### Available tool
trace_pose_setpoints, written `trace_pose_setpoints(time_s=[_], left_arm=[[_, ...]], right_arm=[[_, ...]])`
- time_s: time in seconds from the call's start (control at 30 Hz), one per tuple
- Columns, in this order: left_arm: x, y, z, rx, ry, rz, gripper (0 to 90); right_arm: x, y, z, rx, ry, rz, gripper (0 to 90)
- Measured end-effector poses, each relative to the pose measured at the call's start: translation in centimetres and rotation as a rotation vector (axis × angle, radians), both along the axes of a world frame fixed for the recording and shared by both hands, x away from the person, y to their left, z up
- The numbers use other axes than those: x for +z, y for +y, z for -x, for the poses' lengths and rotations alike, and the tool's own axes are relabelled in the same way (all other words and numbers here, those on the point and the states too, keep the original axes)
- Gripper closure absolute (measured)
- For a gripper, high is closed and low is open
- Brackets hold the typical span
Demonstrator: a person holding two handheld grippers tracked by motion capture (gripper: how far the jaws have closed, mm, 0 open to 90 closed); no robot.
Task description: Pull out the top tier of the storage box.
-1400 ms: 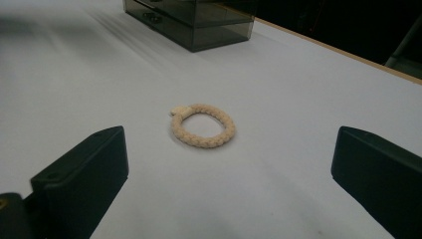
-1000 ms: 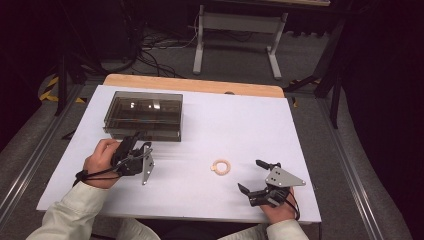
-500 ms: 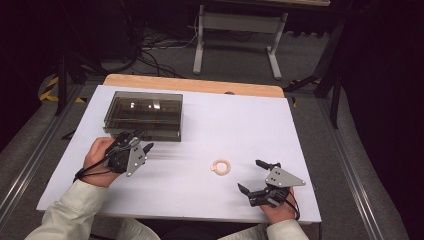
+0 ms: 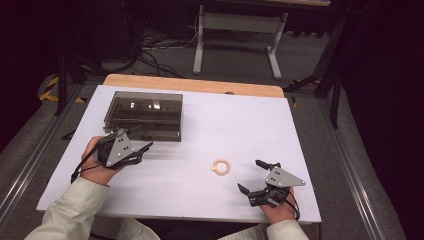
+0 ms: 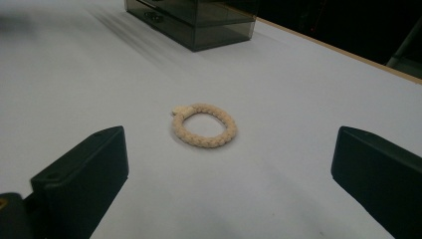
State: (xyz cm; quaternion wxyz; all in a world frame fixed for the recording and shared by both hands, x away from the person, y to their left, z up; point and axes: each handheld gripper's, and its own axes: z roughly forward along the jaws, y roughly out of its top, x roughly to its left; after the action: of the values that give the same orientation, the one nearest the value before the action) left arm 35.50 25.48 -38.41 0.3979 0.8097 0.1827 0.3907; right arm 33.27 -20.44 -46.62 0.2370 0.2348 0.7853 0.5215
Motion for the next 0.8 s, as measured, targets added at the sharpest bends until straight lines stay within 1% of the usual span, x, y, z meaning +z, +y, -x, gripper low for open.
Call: trace_pose_setpoints(time_s=[0.03, 0.07, 0.1, 0.13, 0.2, 0.23, 0.27, 0.3, 0.33, 0.37, 0.4, 0.43, 0.47, 0.5, 0.53, 0.57, 0.6, 0.63, 0.67, 0.77, 0.8], left_arm=[[0.1, 0.2, -0.1, -0.006, 0.027, 0.033, 39.1], [0.1, 0.2, -0.1, -0.006, 0.027, 0.033, 38.6], [0.2, 0.3, -0.2, -0.012, 0.046, 0.054, 38.6], [0.3, 0.4, -0.3, -0.014, 0.054, 0.064, 37.6], [0.5, 0.9, -0.5, -0.034, 0.088, 0.110, 36.4], [0.5, 1.0, -0.6, -0.034, 0.098, 0.122, 36.0], [0.5, 1.0, -0.6, -0.034, 0.098, 0.122, 35.7], [0.7, 1.2, -0.9, -0.052, 0.128, 0.149, 35.3], [0.7, 1.2, -0.9, -0.052, 0.128, 0.149, 34.6], [0.7, 1.3, -1.0, -0.059, 0.143, 0.158, 34.6], [0.8, 1.4, -1.1, -0.066, 0.154, 0.169, 32.7], [0.8, 1.6, -1.2, -0.073, 0.168, 0.192, 32.1], [0.8, 1.6, -1.2, -0.073, 0.168, 0.192, 31.3], [0.9, 1.7, -1.3, -0.080, 0.177, 0.206, 31.3], [1.0, 1.8, -1.4, -0.096, 0.183, 0.206, 31.2], [1.1, 2.0, -1.5, -0.092, 0.203, 0.242, 31.2], [1.1, 2.0, -1.5, -0.092, 0.203, 0.242, 31.3], [1.2, 2.2, -1.7, -0.112, 0.228, 0.274, 31.3], [1.2, 2.2, -1.7, -0.112, 0.228, 0.274, 31.0], [1.3, 2.5, -2.0, -0.120, 0.263, 0.319, 30.1], [1.4, 2.6, -2.1, -0.125, 0.268, 0.327, 29.4]], right_arm=[[0.0, 0.0, 0.0, 0.000, 0.000, 0.000, 1.9], [0.0, 0.0, 0.0, 0.000, 0.000, 0.000, 1.9], [0.0, 0.0, 0.0, 0.000, -0.001, 0.000, 1.9], [0.0, 0.0, 0.0, 0.000, 0.000, 0.000, 1.9], [0.0, 0.0, 0.0, 0.000, 0.000, 0.000, 1.9], [0.0, 0.0, 0.0, 0.000, 0.000, 0.000, 2.0], [0.0, 0.0, 0.0, 0.000, 0.000, 0.000, 2.0], [0.0, 0.0, 0.0, -0.001, 0.000, 0.000, 1.9], [0.0, 0.0, 0.0, -0.001, 0.000, 0.000, 1.9], [0.0, 0.0, 0.0, -0.001, 0.000, -0.001, 2.0], [0.0, 0.0, 0.0, -0.001, 0.000, -0.001, 1.9], [0.0, 0.0, 0.0, 0.000, -0.001, -0.001, 1.9], [0.0, 0.0, 0.0, 0.000, -0.001, -0.001, 1.9], [0.0, 0.0, 0.0, -0.001, -0.003, -0.001, 1.9], [0.0, 0.0, 0.0, -0.001, -0.003, -0.001, 1.9], [0.0, 0.0, 0.0, -0.001, -0.003, -0.001, 1.9], [0.0, 0.0, 0.0, -0.001, -0.003, -0.001, 1.9], [0.0, 0.0, 0.0, -0.002, -0.002, -0.002, 2.0], [0.0, 0.0, 0.0, -0.001, 0.000, -0.002, 1.9], [0.0, 0.0, 0.0, -0.003, 0.000, -0.003, 1.9], [0.0, 0.0, 0.0, -0.004, 0.001, -0.003, 2.0]])
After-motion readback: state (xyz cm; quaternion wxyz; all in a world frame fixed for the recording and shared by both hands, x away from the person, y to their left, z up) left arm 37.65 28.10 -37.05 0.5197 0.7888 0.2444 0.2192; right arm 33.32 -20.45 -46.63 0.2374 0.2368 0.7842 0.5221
